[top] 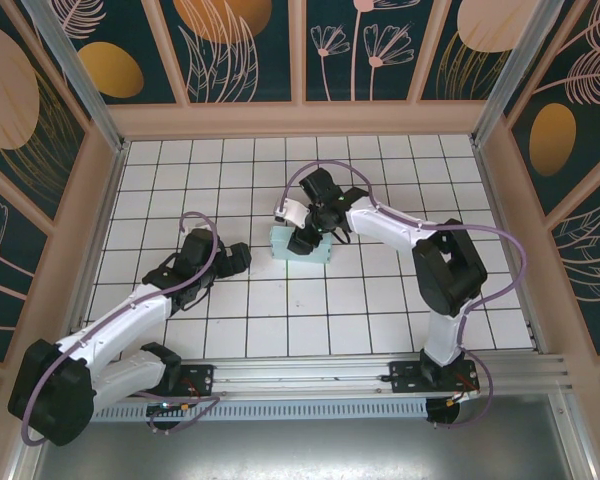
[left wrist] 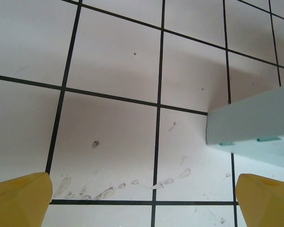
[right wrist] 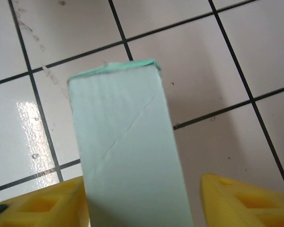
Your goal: Fold the paper box
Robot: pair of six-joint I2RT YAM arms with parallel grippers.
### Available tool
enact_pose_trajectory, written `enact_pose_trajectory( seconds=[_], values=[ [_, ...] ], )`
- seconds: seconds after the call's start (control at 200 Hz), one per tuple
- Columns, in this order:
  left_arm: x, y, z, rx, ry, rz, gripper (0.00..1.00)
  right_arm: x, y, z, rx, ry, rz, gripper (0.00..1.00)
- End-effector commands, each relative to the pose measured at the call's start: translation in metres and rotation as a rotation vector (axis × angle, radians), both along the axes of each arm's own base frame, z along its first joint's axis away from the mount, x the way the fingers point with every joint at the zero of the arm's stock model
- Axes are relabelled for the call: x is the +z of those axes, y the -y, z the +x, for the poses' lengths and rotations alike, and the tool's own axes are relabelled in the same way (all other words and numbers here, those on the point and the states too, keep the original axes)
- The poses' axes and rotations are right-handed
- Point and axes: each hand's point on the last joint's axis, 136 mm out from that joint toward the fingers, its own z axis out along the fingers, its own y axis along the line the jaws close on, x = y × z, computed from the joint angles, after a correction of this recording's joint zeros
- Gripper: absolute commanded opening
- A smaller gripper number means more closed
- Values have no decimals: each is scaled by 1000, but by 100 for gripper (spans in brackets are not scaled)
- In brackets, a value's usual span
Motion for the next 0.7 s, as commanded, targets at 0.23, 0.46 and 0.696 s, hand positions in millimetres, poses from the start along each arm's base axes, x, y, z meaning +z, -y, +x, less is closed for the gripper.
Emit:
enact_pose_trajectory(
  seconds=[0.23,0.46,0.696],
  values=[
    [-9,-2,5,-3,-9,30,99,20,4,7,5,96,-40,43],
    [-8,1,6,-8,-5,20,99,38,15,33,-113,244,-45,43],
    [-8,6,8,-20,3,-1,99,58,47,86,-351,507,-102,43]
  ],
)
